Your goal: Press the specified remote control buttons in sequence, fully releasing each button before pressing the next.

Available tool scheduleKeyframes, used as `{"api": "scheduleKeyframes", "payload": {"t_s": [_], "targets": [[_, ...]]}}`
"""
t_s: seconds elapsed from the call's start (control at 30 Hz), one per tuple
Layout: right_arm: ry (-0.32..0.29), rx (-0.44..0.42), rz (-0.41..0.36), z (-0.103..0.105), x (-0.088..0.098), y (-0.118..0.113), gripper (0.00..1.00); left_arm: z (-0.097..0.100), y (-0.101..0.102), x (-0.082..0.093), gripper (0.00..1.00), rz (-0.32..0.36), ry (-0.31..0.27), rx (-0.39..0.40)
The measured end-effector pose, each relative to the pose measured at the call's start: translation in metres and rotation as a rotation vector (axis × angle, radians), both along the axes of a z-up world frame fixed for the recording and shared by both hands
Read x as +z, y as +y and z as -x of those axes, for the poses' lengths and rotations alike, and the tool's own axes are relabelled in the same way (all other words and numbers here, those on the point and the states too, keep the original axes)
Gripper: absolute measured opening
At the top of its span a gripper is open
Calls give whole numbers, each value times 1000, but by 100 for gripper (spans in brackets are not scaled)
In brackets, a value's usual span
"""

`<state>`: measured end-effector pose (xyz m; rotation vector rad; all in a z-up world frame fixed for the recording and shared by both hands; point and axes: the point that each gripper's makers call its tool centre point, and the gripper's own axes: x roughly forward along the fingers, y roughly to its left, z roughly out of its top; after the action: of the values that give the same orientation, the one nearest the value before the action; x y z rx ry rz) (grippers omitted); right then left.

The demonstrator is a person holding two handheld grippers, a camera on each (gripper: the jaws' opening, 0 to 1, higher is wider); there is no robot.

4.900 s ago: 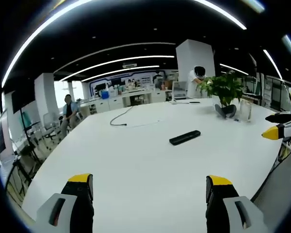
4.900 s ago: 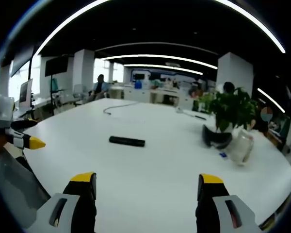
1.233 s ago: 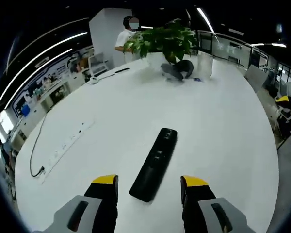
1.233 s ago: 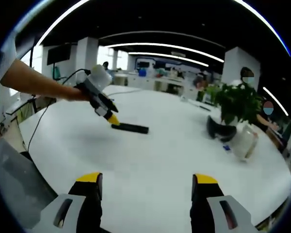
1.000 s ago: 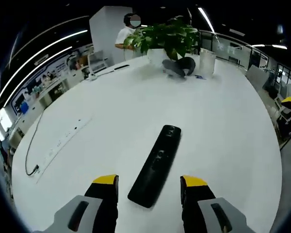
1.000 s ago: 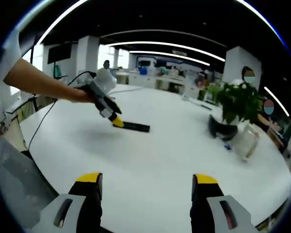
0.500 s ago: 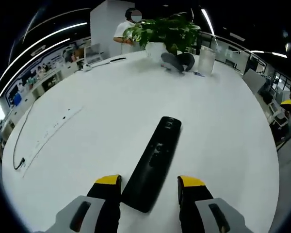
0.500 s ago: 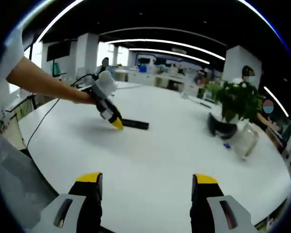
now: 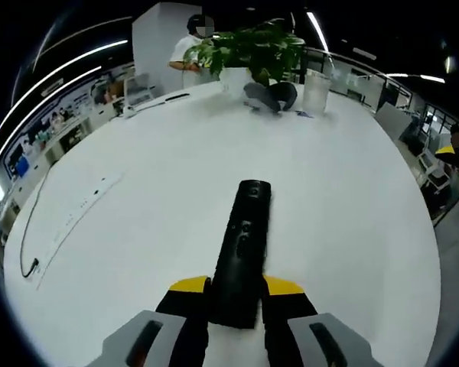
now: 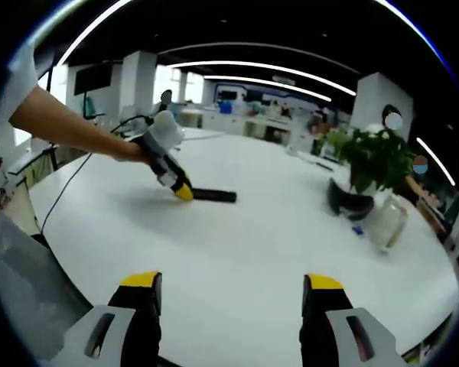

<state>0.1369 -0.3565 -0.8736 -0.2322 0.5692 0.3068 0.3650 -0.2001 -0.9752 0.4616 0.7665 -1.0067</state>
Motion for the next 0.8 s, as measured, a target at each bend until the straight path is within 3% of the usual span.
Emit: {"api": "scheduleKeyframes", "payload": {"t_s": [0.07,0.43,0.57,0.63,0.67,0.73,0.8], "targets": [[-5,0,-4,0,1,0,73,3,-1,1,24,-2,-2,11],[-19,6,-12,0,4,1,73,24,-2,1,23,-16,14,-116],[-28,13,-19,0,7,3,73,33,0,2,23,-26,16,-123],[-31,13,-19,0,7,3,73,38,1,3,23,-39,12,-125],[-35,12,-23,0,8,3,73,43,3,3,23,-77,-2,-135],[-39,9,-27,0,9,3,73,47,3,5,23,-124,-58,-178],[-40,8,-30,0,9,2,73,63,-2,4,23,-112,-37,-205]]}}
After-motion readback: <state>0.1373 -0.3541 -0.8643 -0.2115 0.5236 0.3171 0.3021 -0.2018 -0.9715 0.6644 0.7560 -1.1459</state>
